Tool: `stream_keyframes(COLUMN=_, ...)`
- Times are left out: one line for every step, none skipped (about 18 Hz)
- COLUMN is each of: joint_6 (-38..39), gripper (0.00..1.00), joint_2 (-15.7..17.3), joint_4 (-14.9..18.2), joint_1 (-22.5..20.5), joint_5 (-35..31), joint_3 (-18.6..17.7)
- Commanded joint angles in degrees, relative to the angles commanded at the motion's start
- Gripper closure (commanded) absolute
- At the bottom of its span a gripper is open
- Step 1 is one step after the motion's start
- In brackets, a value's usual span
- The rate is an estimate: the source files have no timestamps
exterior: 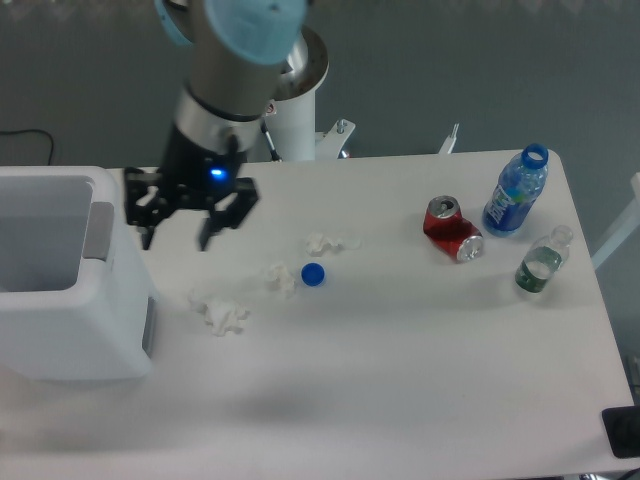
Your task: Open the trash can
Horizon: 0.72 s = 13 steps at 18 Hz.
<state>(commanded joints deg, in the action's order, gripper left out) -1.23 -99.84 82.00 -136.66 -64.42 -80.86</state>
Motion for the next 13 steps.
stream_keyframes(joint_6=-0.3, gripper=0.0, joint_2=-0.3, joint_4=-0.2, joint_1=-1.0, joint_5=-0.4, joint_3=-0.1)
stream_keyframes(joint_6=-1.0, gripper=0.0, joint_2=-0.4, joint_4=-0.3, joint_1=-1.5, joint_5=-0.9, joint_3=-0.3)
stream_keyframes(joint_6=-2.4, gripper=0.0, joint_2=-0.9, joint_4=-0.4, joint_1=-1.9, joint_5=-1.9, joint_3=-0.6)
stream_keyframes(joint_6=-3.9, gripper=0.0, joint_2=-1.9, joint_4=-0.4, joint_1=-2.2, joint_5=-3.8, joint_3=-0.7)
stream_keyframes(joint_6=-5.7, gripper=0.0, joint_2=-2.5, joint_4=-0.4, joint_1=-2.7, joint_5=-6.4, joint_3=-0.7)
stream_keyframes(joint_6=-8.0, gripper=0.0, joint_2=-2.9, joint_4=-0.3, joint_1=-3.1, joint_5=-8.6, joint_3=-0.7)
stream_keyframes(joint_6=-10.1, gripper=0.0, joint_2=-3.9, joint_4=-0.2, joint_1=-3.4, joint_5=-10.6, joint_3=-0.7)
stream_keyframes(joint_6=-11.6, gripper=0.0, joint_2=-4.6, joint_4=0.0, joint_1=-4.0, joint_5=-12.5, joint_3=-0.9)
stream_keyframes(joint_6=-12.0, gripper=0.0, joint_2=-4.9, joint_4=-0.1, joint_1=-4.2, joint_5=-13.3, joint_3=-1.0)
stream_keyframes(joint_6=-14.7, gripper=0.0, joint_2=-6.3, joint_4=-0.3, joint_1=-5.3, joint_5=-15.4, joint_3=-1.0)
stream_keyframes(joint_6=-17.4, gripper=0.0, joint_2=-7.0, joint_4=-0.9, joint_1=-6.1, joint_5=-16.0, joint_3=-1.0)
stream_keyframes(joint_6=-20.6, gripper=0.0, joint_2=-7.6, joint_4=-1.4, joint_1=-6.8, joint_5=-16.6, joint_3=-1.0)
stream_keyframes(joint_6=-24.6, gripper=0.0, joint_2=-7.9, joint_4=-1.8, joint_1=-7.1, joint_5=-17.6, joint_3=-1.1)
